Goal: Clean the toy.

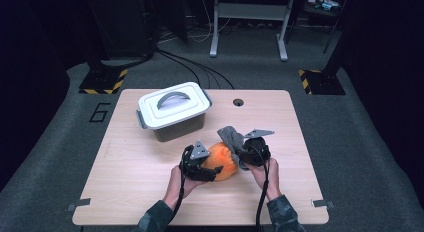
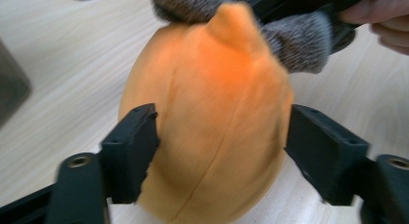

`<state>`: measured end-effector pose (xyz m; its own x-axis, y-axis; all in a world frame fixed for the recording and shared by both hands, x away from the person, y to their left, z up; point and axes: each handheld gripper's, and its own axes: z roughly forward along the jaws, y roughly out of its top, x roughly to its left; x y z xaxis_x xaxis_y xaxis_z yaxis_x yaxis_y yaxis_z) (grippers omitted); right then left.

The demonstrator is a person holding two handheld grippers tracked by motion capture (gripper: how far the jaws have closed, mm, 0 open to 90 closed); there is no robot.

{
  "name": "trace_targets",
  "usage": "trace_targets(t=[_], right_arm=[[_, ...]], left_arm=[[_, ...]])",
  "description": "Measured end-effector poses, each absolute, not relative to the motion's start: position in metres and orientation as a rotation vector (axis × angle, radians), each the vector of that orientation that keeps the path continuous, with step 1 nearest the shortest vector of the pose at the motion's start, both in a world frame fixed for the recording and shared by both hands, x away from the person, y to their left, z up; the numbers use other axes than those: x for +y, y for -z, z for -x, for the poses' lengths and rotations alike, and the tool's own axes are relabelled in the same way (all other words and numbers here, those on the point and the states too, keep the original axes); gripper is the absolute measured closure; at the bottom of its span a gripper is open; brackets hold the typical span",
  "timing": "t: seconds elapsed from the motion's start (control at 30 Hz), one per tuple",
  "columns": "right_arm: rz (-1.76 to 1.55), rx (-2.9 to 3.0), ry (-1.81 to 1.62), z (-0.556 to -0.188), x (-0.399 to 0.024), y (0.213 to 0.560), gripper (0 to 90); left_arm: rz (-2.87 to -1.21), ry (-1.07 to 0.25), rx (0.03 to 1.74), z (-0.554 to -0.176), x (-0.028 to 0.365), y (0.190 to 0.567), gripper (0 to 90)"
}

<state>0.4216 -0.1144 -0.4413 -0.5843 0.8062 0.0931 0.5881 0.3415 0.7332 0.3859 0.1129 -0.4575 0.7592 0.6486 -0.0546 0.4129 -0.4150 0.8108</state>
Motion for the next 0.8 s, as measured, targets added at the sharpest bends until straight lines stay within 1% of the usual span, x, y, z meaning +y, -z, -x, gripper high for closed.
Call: trace_targets(t=[0.07, 0.1, 0.13, 0.17, 0.27, 0.33, 0.4, 0.5, 0.6, 0.8], right_arm=[[-1.25, 2.315, -1.089, -0.421, -0.116, 0.442, 74.9], [-1.264, 2.313, -1.099, -0.421, -0.116, 0.443, 74.9], [-1.253, 2.313, -1.098, -0.421, -0.117, 0.444, 74.9], [-1.255, 2.313, -1.085, -0.421, -0.117, 0.444, 74.9], [-1.255, 2.311, -1.07, -0.421, -0.121, 0.445, 74.8], [-1.254, 2.296, -1.049, -0.42, -0.124, 0.443, 74.8], [-1.24, 2.271, -0.993, -0.419, -0.129, 0.44, 74.8], [-1.289, 2.21, -0.934, -0.422, -0.14, 0.44, 74.6], [-1.329, 2.162, -0.898, -0.428, -0.156, 0.442, 74.2], [-1.448, 2.094, -0.798, -0.444, -0.191, 0.455, 73.3]], left_arm=[[-2.065, -0.311, 0.829, -0.39, 0.113, 0.464, 22.4], [-2.061, -0.294, 0.832, -0.392, 0.113, 0.467, 23.2], [-2.065, -0.293, 0.829, -0.393, 0.111, 0.47, 26.4], [-2.072, -0.287, 0.821, -0.394, 0.11, 0.47, 33.2], [-2.102, -0.294, 0.801, -0.393, 0.107, 0.469, 46.1], [-2.105, -0.29, 0.8, -0.392, 0.105, 0.469, 51.9], [-2.105, -0.281, 0.798, -0.392, 0.106, 0.469, 55.4], [-2.1, -0.279, 0.796, -0.392, 0.108, 0.47, 58.5], [-2.098, -0.279, 0.796, -0.391, 0.11, 0.47, 59.7], [-2.086, -0.304, 0.789, -0.389, 0.11, 0.469, 61.8]])
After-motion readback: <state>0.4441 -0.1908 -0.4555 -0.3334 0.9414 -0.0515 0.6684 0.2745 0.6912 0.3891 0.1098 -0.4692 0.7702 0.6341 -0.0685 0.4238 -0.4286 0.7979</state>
